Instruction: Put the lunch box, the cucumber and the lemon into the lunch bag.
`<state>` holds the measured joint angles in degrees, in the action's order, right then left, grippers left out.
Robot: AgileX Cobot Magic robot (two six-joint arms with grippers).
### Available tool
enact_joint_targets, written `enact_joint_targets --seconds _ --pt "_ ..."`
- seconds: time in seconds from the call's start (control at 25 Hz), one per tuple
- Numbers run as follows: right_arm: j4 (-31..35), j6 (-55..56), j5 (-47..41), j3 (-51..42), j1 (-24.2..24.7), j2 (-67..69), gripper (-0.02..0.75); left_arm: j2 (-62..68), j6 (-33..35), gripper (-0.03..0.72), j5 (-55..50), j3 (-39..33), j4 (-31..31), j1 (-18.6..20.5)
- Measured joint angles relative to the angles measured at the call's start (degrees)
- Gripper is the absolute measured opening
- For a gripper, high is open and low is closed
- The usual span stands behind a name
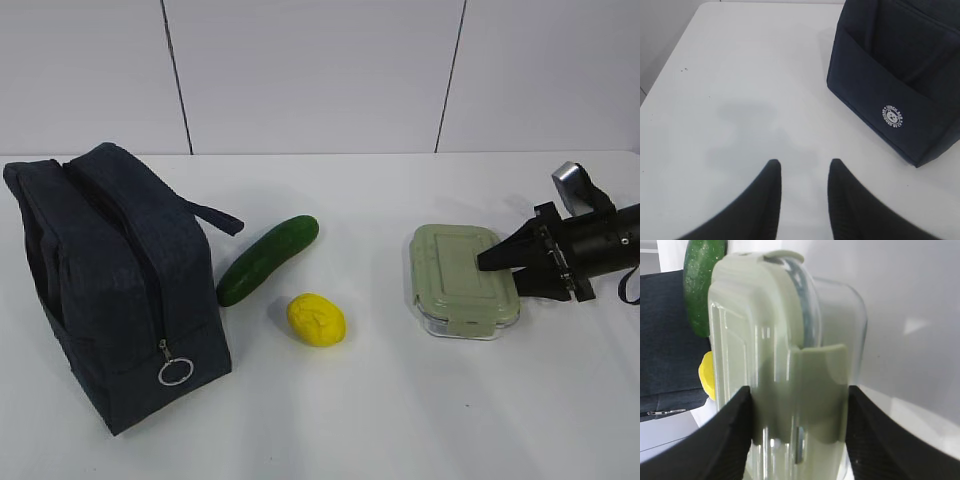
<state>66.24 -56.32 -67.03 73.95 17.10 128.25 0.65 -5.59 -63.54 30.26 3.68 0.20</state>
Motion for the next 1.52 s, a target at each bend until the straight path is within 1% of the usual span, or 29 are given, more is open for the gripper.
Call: enact_joint_targets --seconds 1.52 --pt "2.37 1.40 0.71 0.00 0.00 0.40 0.407 0.00 0.00 0.239 0.00 0.00 0.00 0.00"
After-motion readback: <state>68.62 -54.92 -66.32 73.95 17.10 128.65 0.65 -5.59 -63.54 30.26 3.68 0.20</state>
